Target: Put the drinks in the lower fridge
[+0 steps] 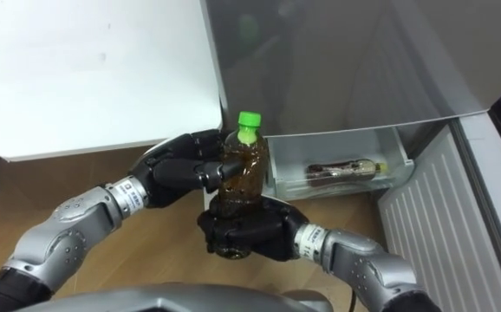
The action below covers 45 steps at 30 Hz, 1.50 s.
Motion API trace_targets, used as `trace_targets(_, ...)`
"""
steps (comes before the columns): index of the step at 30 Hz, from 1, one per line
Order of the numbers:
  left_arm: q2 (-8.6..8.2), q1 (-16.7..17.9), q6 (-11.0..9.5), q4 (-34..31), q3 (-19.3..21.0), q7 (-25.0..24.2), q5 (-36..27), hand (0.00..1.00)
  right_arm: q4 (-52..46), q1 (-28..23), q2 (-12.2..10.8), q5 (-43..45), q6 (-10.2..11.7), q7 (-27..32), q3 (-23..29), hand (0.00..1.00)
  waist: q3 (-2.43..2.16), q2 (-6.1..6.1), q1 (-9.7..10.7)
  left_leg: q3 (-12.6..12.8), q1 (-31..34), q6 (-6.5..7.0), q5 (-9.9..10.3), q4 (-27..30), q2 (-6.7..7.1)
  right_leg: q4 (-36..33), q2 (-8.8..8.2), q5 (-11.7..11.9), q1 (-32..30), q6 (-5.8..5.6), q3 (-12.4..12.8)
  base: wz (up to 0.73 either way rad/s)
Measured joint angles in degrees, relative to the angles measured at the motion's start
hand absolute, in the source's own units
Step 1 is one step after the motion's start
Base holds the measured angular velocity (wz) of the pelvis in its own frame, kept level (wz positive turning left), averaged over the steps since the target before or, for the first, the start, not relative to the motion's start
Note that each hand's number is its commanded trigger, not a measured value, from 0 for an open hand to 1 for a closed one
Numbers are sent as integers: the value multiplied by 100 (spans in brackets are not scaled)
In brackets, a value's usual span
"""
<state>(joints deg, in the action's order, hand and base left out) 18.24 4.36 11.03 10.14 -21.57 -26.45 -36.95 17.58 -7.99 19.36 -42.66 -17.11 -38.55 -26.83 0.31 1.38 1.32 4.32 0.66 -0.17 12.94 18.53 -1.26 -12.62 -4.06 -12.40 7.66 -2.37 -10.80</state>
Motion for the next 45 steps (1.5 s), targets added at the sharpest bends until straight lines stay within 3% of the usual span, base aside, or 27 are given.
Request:
trace_targets(2, 0, 0, 8, 0, -2, 1, 0, 100, 0, 0, 12, -11, 0, 2, -10, 100, 1, -2, -2, 1, 3, 1, -1, 5, 1, 1, -1, -1, -2, 0, 4, 0)
trace_targets(3, 0, 0, 8, 0, -3, 5, 0, 64, -1, 0, 19, -42, 0, 1, -30, 100, 1, -3, -4, 1, 8, 1, -1, 12, 1, 1, -1, -3, -1, 2, 3, 0)
trace_targets(4, 4, 0, 8, 0, -3, 6, 1, 0, -1, 0, 21, -80, 0, 2, -48, 100, 2, -5, -4, 1, 9, 1, -1, 14, 1, -1, -1, -8, -2, 8, 2, 0)
trace_targets(14, 14, -1, -11, -52, -37, 105, -107, 0, -19, -2, 50, -257, 85, -30, -120, 100, 2, -4, 19, -16, 69, 1, -1, 57, 3, 4, 1, -21, -74, 22, -2, 0)
trace_targets(22, -14, -1, -50, -764, -185, -58, 306, 0, 17, 9, -38, -268, 140, -14, -43, 100, 39, -61, 41, -17, 81, 0, -1, 19, 4, 37, 7, -21, -56, 22, -15, 0)
trace_targets(26, 108, 0, -49, -1368, -94, -40, 464, 0, 10, 6, -52, -548, 232, -16, 76, 100, 36, -52, -26, 17, 83, 0, -1, 35, -10, 38, 14, -15, -87, 31, 7, -3)
trace_targets(31, 149, 1, -123, -2521, 359, 7, 635, 0, 4, -19, -127, -747, 500, -21, 167, 100, 32, -36, -45, -16, 68, -1, -1, -38, -4, 58, 14, -13, -45, 30, -28, 3)
trace_targets(35, 121, 0, -478, -3236, 731, 22, 633, 0, 2, -116, -142, -621, 499, -29, 269, 100, 20, -10, -123, -11, -76, -7, -5, -117, 5, 86, 12, -13, 45, 29, -23, -1)
trace_targets(40, -146, -1, -530, -3716, 1322, 357, 634, 0, 3, -247, -190, -617, 500, -33, 548, 100, 19, 9, -222, -23, -185, -13, -6, -114, 1, 94, 13, -13, 149, 29, -66, 2)
trace_targets(45, -195, -4, -737, -4362, 1934, 696, 669, 0, 4, -485, -305, -402, 567, -30, 898, 100, 20, 16, -364, -46, -209, -13, -5, -124, 6, 99, 13, -12, 197, 28, -78, 1)
